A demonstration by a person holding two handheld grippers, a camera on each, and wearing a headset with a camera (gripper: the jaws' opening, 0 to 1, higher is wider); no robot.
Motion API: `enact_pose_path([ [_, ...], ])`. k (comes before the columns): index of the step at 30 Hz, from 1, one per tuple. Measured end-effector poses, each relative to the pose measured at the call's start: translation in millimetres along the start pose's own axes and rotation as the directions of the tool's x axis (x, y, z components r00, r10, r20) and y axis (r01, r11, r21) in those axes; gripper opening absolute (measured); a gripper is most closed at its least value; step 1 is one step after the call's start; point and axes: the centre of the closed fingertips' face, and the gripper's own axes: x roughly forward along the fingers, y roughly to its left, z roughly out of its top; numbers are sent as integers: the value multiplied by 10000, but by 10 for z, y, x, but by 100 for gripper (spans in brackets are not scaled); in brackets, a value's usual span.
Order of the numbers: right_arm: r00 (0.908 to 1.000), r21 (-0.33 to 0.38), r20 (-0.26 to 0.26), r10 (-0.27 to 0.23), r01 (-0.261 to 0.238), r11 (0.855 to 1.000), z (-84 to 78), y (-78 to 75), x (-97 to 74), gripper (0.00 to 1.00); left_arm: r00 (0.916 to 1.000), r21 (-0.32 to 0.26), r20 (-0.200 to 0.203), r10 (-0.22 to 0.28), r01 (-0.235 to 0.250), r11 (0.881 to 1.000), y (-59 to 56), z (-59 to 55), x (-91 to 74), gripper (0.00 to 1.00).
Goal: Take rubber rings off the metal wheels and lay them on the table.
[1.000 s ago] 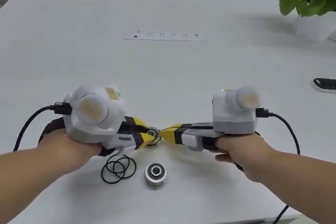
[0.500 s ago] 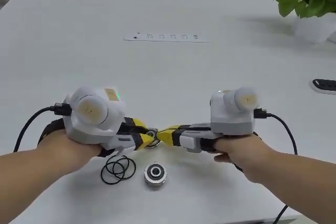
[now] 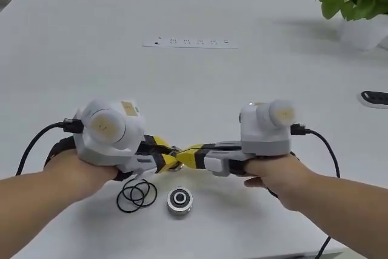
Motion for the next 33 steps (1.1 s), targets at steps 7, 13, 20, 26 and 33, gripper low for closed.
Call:
enact_pose_path([
  [7,9992,19,119,-377,377,9993,5,-109,-53,0,10000,-87,94,17,-17,10000,0,0,-1,13],
  [13,9990,57,130,-436,435,9990,6,-113,-59,0,9990,-631,367,-263,285,9976,0,17,-6,14],
  [20,9988,29,150,-467,467,9989,13,-125,-62,0,9976,-413,273,-640,651,9970,-45,31,-13,20],
  [26,9988,49,163,-458,457,9989,14,-124,-60,0,9956,-238,545,-768,782,9967,-56,84,-64,23],
  [33,9988,41,194,-450,449,9990,26,-125,-73,0,9910,-231,994,-897,924,9955,-73,180,-158,30],
])
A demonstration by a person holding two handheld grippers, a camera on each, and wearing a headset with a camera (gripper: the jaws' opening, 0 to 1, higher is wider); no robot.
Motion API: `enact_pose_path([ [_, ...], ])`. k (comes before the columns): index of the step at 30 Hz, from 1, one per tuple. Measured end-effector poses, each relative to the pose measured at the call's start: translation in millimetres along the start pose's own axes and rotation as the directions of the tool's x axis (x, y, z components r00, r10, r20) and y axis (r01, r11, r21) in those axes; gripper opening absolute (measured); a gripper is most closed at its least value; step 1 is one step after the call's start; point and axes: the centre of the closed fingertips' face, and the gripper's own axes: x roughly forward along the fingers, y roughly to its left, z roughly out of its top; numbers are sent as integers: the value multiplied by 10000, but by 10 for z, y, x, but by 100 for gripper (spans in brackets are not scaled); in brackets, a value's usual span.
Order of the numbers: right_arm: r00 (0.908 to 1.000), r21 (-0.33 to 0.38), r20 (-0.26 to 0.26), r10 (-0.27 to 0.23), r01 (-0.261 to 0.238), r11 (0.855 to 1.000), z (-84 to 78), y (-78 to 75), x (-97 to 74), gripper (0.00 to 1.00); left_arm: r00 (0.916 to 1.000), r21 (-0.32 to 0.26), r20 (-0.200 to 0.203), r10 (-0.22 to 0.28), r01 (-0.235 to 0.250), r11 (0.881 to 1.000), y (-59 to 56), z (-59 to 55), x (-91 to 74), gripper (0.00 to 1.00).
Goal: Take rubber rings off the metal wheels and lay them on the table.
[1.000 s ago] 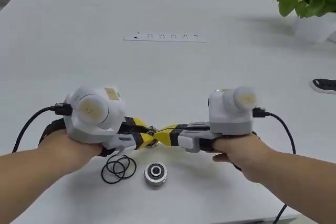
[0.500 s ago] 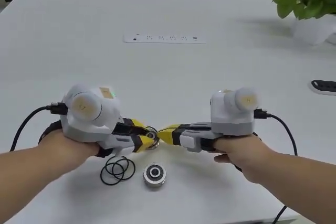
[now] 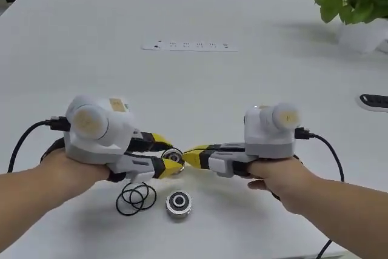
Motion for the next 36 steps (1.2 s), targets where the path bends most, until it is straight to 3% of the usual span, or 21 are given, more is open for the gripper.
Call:
enact_pose_path([
  [4,10000,20,12,-4,4,10000,7,-2,-9,0,10000,159,-1,-72,72,9998,-20,-3,-56,34],
  [16,9998,121,106,149,-151,9998,37,29,-14,0,9987,176,516,34,-43,9998,13,103,-240,47],
  [36,9985,192,183,511,-515,9985,100,143,-22,0,9972,234,730,132,-149,9996,-35,81,-526,58],
])
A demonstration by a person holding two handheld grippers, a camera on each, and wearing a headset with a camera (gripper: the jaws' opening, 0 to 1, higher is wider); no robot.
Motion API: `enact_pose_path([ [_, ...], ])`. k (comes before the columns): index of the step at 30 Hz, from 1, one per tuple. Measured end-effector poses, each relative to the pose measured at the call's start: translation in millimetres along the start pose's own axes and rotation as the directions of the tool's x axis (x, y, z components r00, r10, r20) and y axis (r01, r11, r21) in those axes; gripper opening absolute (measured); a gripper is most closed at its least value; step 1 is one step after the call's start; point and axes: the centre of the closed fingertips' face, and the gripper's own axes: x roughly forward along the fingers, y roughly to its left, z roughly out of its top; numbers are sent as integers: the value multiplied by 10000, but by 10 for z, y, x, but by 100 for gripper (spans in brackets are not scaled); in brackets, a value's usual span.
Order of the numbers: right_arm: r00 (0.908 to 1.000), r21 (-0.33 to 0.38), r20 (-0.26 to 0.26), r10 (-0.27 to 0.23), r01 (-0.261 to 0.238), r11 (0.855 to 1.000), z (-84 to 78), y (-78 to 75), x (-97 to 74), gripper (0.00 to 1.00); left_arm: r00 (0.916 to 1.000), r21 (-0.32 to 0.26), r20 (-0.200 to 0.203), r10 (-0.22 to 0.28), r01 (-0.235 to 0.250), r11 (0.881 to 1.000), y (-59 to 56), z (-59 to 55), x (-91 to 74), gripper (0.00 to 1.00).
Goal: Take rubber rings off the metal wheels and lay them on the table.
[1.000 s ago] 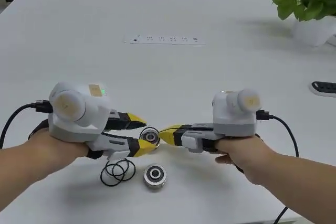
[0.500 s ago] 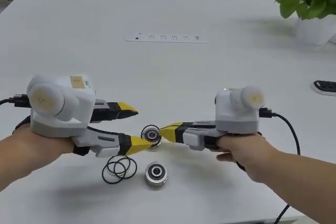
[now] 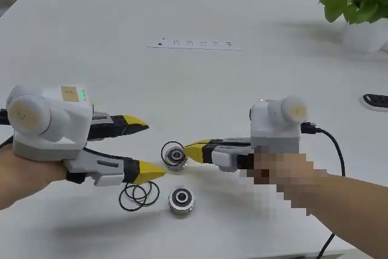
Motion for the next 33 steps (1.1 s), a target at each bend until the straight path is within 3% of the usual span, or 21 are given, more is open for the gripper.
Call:
enact_pose_path([
  [20,9987,-57,-15,509,-509,9987,69,184,39,0,9995,-110,69,305,-304,9995,35,-69,-255,71],
  [33,9972,-83,-70,740,-741,9972,81,282,66,0,9990,-203,74,439,-437,9988,31,-111,-335,78],
])
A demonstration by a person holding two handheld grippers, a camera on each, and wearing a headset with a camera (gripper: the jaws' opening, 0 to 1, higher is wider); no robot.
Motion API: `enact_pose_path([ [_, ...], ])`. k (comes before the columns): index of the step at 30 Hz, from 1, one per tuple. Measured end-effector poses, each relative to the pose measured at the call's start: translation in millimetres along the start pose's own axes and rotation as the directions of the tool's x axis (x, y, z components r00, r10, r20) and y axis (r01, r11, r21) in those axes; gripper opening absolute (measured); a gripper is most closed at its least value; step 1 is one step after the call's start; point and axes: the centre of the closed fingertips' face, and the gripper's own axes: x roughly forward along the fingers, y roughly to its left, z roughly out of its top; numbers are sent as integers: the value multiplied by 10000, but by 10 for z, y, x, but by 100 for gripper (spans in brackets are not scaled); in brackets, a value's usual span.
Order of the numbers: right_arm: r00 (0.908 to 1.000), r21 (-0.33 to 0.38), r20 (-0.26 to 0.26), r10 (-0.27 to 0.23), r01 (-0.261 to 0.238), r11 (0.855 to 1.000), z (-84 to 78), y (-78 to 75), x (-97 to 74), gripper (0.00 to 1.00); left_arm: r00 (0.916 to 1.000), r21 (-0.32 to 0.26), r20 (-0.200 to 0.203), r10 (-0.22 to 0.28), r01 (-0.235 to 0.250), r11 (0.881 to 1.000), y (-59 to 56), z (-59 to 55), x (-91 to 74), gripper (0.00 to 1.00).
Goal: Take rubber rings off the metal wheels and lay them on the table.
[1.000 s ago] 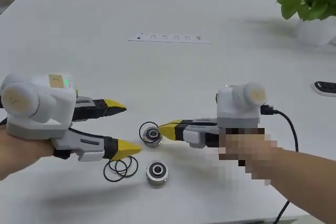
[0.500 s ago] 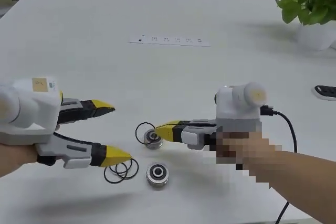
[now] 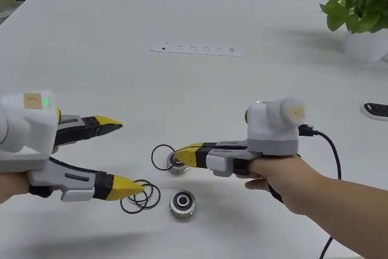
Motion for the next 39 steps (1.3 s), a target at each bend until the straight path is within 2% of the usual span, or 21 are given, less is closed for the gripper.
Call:
enact_pose_path([
  [5,9999,-11,-40,116,-116,9999,-3,45,16,0,10000,86,-58,-39,39,10000,-30,-26,-28,80],
  [22,9977,-123,-378,559,-564,9983,-64,192,104,0,9998,58,-147,130,-129,9999,-16,-104,-110,82],
  [25,9971,-132,-423,636,-642,9978,-69,212,119,0,9996,233,-274,97,-90,9997,-30,-127,-119,83],
  [39,9933,-157,-689,925,-938,9955,-130,321,153,0,9995,209,-304,71,-65,9998,-69,-156,-159,84],
])
